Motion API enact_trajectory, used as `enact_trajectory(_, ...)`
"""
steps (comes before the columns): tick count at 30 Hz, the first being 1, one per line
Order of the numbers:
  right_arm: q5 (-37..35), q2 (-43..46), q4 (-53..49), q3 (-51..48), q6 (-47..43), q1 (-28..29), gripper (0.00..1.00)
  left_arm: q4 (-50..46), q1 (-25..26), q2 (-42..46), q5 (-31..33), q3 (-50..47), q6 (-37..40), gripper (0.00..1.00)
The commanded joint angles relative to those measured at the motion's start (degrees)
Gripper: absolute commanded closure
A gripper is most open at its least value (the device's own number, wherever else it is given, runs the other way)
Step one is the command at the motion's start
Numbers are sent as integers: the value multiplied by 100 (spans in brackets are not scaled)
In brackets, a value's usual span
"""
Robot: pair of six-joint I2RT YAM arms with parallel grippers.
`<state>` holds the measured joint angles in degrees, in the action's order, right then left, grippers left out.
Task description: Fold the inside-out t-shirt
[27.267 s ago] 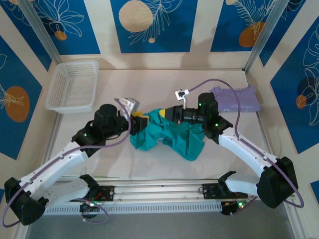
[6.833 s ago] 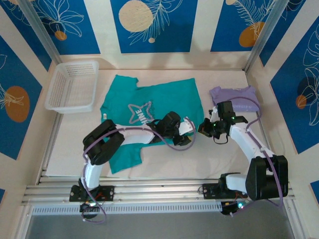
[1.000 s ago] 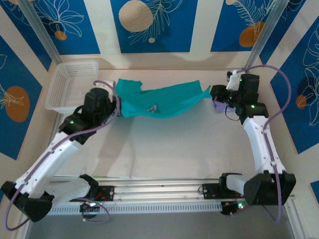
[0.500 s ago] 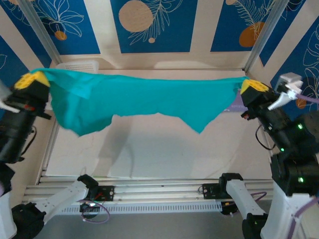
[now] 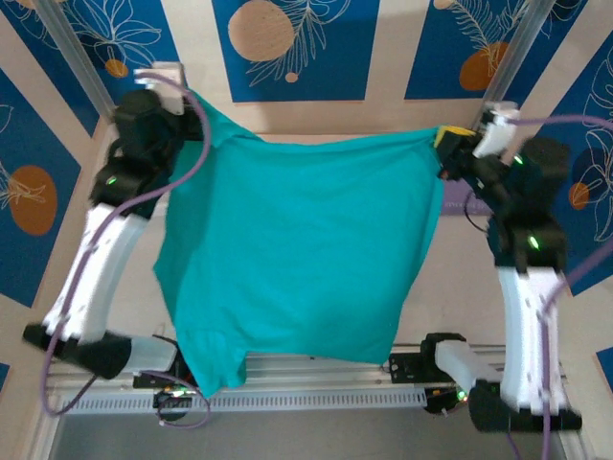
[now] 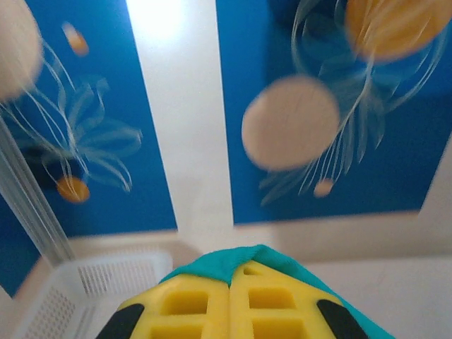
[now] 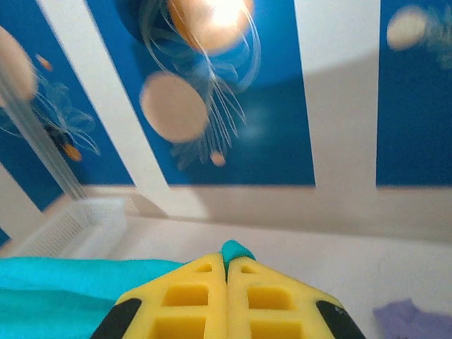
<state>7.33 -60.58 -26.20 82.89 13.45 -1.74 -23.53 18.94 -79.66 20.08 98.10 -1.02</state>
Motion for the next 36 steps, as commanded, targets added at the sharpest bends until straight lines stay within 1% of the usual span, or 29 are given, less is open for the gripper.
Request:
enact_trajectory(1,-206,-1351,1211,-471,-106,122,98,951,-412,-905,-614,-493,-309,100)
enact_trajectory(2,-222,-1766,1394,-436,-106,151,98,1112,-484,-1343,-744,-481,-344,97)
enact_trajectory(3,-221,-2423,1622,-322,-114,182,98,1203,-555,-1926,-875,-328,-441,91)
enact_trajectory(4,-259,-3118,1746,-74,-66,195,95,1264,-615,-2557,-1032,-39,-484,83)
enact_trajectory(5,-280,-3719,1774,239,-2,208,91,1208,-639,-3125,-1050,303,-511,76)
enact_trajectory(6,-312,-4479,1722,689,42,207,84,1060,-669,-3817,-1056,870,-574,67)
enact_trajectory(7,-398,-5153,1476,1273,140,200,76,764,-702,-4493,-1099,1570,-614,62)
enact_trajectory(9,-366,-6261,885,2395,219,174,66,-6,-759,-5554,-1205,3054,-734,56)
enact_trajectory(10,-425,-6562,615,2763,217,193,59,-392,-784,-6006,-1292,3743,-779,52)
enact_trajectory(11,-434,-6755,398,3006,215,199,57,-657,-805,-6257,-1376,4201,-831,50)
enact_trajectory(12,-385,-6813,243,3104,190,215,55,-855,-808,-6377,-1469,4523,-885,47)
enact_trajectory(13,-386,-6728,158,2991,163,247,54,-926,-812,-6305,-1587,4516,-935,46)
enact_trajectory(14,-402,-6612,122,2850,149,274,53,-950,-811,-6116,-1659,4332,-1021,46)
enact_trajectory(15,-395,-6413,75,2553,158,307,52,-891,-805,-5786,-1766,3861,-1171,45)
enact_trajectory(16,-390,-6152,20,2228,174,335,51,-676,-804,-5312,-1954,3140,-1331,44)
enact_trajectory(17,-391,-5861,-15,1819,205,370,50,-332,-799,-4827,-2105,2342,-1497,43)
enact_trajectory(19,-340,-5272,-45,949,290,449,48,809,-780,-3617,-2532,259,-1931,40)
enact_trajectory(21,-179,-4746,-61,212,519,550,48,1827,-786,-2624,-2635,-1573,-2480,38)
enact_trajectory(22,-87,-4500,-77,-180,617,622,48,2285,-786,-2184,-2726,-2395,-2759,37)
enact_trajectory(24,-116,-4069,-218,-788,853,707,47,2624,-779,-1566,-2897,-3493,-3044,36)
enact_trajectory(26,-170,-3697,-372,-1306,1009,704,47,2485,-784,-1064,-2971,-4204,-3101,35)
enact_trajectory(27,-270,-3502,-458,-1556,1072,693,47,2363,-777,-834,-2916,-4477,-3105,35)
enact_trajectory(29,-576,-3166,-685,-1957,1130,668,47,2333,-777,-537,-3017,-4909,-3054,34)
enact_trajectory(32,-1113,-2720,-1060,-2549,1283,602,45,1805,-776,-474,-3199,-4966,-2890,34)
enact_trajectory(34,-1225,-2451,-1203,-2976,1462,460,44,1742,-759,-367,-3451,-5051,-2919,34)
enact_trajectory(36,-1260,-2271,-1267,-3309,1611,360,42,1773,-689,-157,-3528,-5180,-2990,33)
